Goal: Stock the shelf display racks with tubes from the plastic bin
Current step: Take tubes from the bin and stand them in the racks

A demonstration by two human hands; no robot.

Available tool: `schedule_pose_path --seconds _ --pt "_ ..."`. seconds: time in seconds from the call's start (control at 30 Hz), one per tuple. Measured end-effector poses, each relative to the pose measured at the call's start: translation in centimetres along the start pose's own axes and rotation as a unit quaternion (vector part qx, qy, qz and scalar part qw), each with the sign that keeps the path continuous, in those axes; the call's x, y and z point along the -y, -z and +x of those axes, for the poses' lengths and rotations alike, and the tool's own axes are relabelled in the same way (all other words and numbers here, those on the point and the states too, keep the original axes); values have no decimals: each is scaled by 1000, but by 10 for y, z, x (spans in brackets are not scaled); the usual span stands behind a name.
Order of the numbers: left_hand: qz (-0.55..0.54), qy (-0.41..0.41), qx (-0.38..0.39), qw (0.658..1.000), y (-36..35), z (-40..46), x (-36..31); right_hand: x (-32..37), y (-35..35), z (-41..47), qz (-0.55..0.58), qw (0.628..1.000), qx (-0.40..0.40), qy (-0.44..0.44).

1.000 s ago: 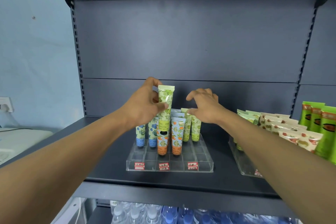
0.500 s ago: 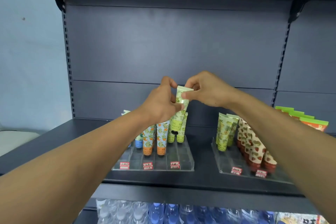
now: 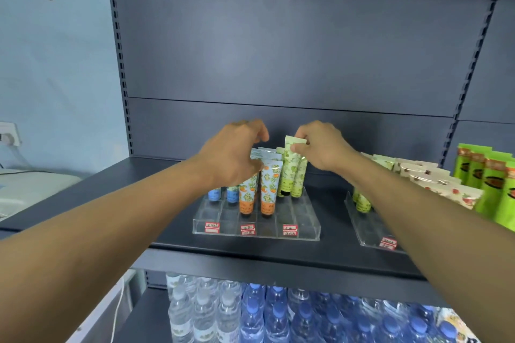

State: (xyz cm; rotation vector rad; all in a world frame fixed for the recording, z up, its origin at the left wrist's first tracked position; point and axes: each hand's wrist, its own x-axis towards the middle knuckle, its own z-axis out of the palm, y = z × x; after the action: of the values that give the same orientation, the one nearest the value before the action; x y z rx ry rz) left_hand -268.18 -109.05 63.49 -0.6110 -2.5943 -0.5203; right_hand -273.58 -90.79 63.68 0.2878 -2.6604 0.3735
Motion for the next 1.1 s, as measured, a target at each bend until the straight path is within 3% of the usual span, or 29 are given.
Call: schedule_pose_path --seconds 0.4,0.7,1.1 --pt "-1 11 3 1000 -10 -6 11 6 -33 -9 -41 999 -12 16" --pt "-6 13 7 1000 -6 -9 3 1 -15 -24 16 1000 -25 5" --pt "-54 65 23 996 -23 -86 -74 -12 36 -158 54 996 -3 67"
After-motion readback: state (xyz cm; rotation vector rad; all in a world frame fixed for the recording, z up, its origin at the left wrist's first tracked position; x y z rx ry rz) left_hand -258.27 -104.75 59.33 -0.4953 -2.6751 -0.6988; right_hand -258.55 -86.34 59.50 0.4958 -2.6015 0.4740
